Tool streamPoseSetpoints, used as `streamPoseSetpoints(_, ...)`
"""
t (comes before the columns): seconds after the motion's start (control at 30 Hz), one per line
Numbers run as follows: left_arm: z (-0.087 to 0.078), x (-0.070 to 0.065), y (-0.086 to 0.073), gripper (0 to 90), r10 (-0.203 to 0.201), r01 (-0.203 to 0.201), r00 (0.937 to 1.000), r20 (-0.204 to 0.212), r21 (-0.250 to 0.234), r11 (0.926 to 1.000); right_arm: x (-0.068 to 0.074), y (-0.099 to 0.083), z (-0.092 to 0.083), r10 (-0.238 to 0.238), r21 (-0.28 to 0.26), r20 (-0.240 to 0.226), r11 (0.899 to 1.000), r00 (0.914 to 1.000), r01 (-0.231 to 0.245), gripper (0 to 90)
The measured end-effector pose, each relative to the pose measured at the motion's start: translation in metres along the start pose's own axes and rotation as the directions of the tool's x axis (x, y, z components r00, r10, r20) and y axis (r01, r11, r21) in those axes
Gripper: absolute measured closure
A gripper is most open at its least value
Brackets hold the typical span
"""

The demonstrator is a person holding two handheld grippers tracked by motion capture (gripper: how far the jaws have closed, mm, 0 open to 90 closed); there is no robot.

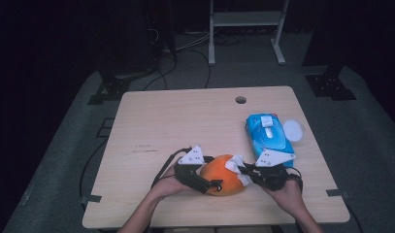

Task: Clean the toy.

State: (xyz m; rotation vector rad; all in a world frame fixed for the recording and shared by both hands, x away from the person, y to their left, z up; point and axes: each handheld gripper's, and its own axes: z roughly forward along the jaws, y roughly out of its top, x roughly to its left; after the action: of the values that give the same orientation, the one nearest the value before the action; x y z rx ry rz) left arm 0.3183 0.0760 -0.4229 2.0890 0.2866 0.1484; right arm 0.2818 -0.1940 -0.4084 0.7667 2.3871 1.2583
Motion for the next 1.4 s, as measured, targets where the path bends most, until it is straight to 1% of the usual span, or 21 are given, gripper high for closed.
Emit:
streamPoseSetpoints(0.07,0.002,-0.002,-0.003,25.0,0.015,-0.015,0.9998,-0.012,0.004,0.9999,0.005,0.003,0.001,-0.013,-0.005,-0.010,1.000,0.9999,0.013,83.4)
streamPoseSetpoints(0.13,0.001,-0.003,-0.004,27.3,0.047,-0.047,0.9987,-0.016,0.017,0.9987,0.013,0.005,0.003,-0.033,-0.012,-0.034,0.999,0.9989,0.033,83.4)
streamPoseSetpoints(0.2,0.000,-0.002,-0.006,28.0,0.053,-0.053,0.9984,-0.016,0.025,0.9983,0.018,0.008,0.005,-0.058,-0.010,-0.033,0.998,0.9978,0.057,83.4)
streamPoseSetpoints(0.23,-0.001,-0.002,-0.007,28.4,0.053,-0.053,0.9984,-0.017,0.021,0.9984,0.018,0.008,0.005,-0.059,-0.012,-0.034,0.998,0.9977,0.059,83.4)
streamPoseSetpoints(0.3,-0.001,-0.001,-0.008,29.2,0.059,-0.059,0.9981,-0.018,0.022,0.9981,0.014,0.007,0.005,-0.045,-0.014,-0.040,0.999,0.9982,0.045,83.4)
streamPoseSetpoints(0.37,-0.002,-0.001,-0.007,30.5,0.076,-0.076,0.9969,-0.017,0.028,0.9967,0.007,0.005,0.003,-0.032,-0.013,-0.037,0.999,0.9988,0.031,83.4)
streamPoseSetpoints(0.5,-0.004,0.001,-0.009,31.5,0.063,-0.063,0.9979,-0.010,0.023,0.9977,-0.007,-0.004,-0.001,0.015,0.000,-0.017,1.000,0.9997,-0.015,83.4)
streamPoseSetpoints(0.6,-0.005,0.004,-0.011,31.6,0.054,-0.054,0.9985,-0.007,0.025,0.9983,-0.010,-0.007,-0.002,0.012,0.019,0.004,1.000,0.9999,-0.012,83.3)
streamPoseSetpoints(0.67,-0.006,0.004,-0.013,31.6,0.049,-0.048,0.9988,-0.007,0.024,0.9985,-0.011,-0.008,-0.001,0.016,0.028,0.003,0.999,0.9999,-0.016,83.3)
streamPoseSetpoints(0.77,-0.006,0.004,-0.014,31.7,0.054,-0.054,0.9984,-0.013,0.030,0.9981,-0.004,-0.006,0.000,0.010,0.026,-0.009,1.000,0.9999,-0.010,83.4)
streamPoseSetpoints(0.87,-0.004,0.001,-0.014,31.9,0.065,-0.065,0.9978,-0.013,0.033,0.9973,0.009,0.002,0.003,-0.031,0.009,-0.042,0.999,0.9986,0.031,83.3)
streamPoseSetpoints(0.93,-0.005,0.000,-0.013,31.9,0.080,-0.080,0.9967,-0.016,0.041,0.9960,0.015,0.006,0.006,-0.051,0.006,-0.042,0.999,0.9978,0.051,83.4)
streamPoseSetpoints(0.97,-0.005,-0.001,-0.013,31.9,0.084,-0.083,0.9964,-0.015,0.041,0.9957,0.015,0.008,0.006,-0.054,0.000,-0.043,0.999,0.9976,0.054,83.4)
streamPoseSetpoints(1.03,-0.004,-0.003,-0.012,31.9,0.094,-0.094,0.9955,-0.010,0.036,0.9949,0.012,0.010,0.005,-0.042,-0.018,-0.045,0.999,0.9981,0.041,83.5)
streamPoseSetpoints(1.1,-0.003,-0.004,-0.011,31.9,0.104,-0.104,0.9945,-0.007,0.037,0.9939,0.009,0.011,0.003,-0.029,-0.026,-0.033,0.999,0.9990,0.029,83.5)
streamPoseSetpoints(1.13,-0.003,-0.004,-0.010,31.9,0.104,-0.103,0.9946,-0.006,0.035,0.9940,0.006,0.010,0.002,-0.018,-0.031,-0.023,0.999,0.9996,0.017,83.4)
streamPoseSetpoints(1.17,-0.003,-0.004,-0.010,32.0,0.104,-0.103,0.9946,-0.006,0.035,0.9940,0.006,0.010,0.002,-0.018,-0.031,-0.023,0.999,0.9996,0.017,83.4)
streamPoseSetpoints(1.2,-0.003,-0.004,-0.011,32.0,0.099,-0.099,0.9950,-0.005,0.032,0.9946,-0.001,0.007,0.002,0.008,-0.031,-0.026,0.999,0.9996,-0.008,83.4)
streamPoseSetpoints(1.23,-0.003,-0.002,-0.011,32.0,0.092,-0.092,0.9958,-0.006,0.029,0.9954,-0.004,0.005,0.002,0.017,-0.032,-0.028,0.999,0.9995,-0.018,83.5)
streamPoseSetpoints(1.37,-0.005,0.000,-0.012,31.5,0.081,-0.081,0.9967,-0.006,0.027,0.9964,-0.010,0.000,0.002,0.038,-0.010,-0.030,0.999,0.9988,-0.039,83.4)
streamPoseSetpoints(1.4,-0.005,0.001,-0.013,31.3,0.078,-0.078,0.9969,-0.008,0.029,0.9965,-0.010,-0.002,0.002,0.046,0.009,-0.038,0.999,0.9982,-0.046,83.2)
